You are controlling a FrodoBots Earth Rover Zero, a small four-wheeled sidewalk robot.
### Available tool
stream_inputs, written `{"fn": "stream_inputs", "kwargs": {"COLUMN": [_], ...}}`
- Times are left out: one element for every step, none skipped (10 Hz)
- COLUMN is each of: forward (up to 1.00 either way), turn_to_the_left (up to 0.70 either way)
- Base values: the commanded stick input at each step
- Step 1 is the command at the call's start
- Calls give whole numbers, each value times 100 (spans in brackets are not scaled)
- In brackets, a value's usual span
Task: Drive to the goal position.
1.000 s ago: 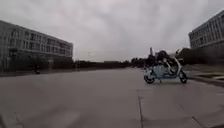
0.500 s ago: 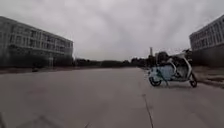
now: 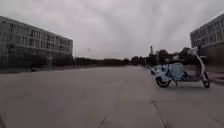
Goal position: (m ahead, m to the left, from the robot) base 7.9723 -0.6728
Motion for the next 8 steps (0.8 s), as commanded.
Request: {"fn": "stream_inputs", "kwargs": {"forward": [100,100,100,100,100,100,100,100], "turn_to_the_left": [0,0,0,0,0,0,0,0]}}
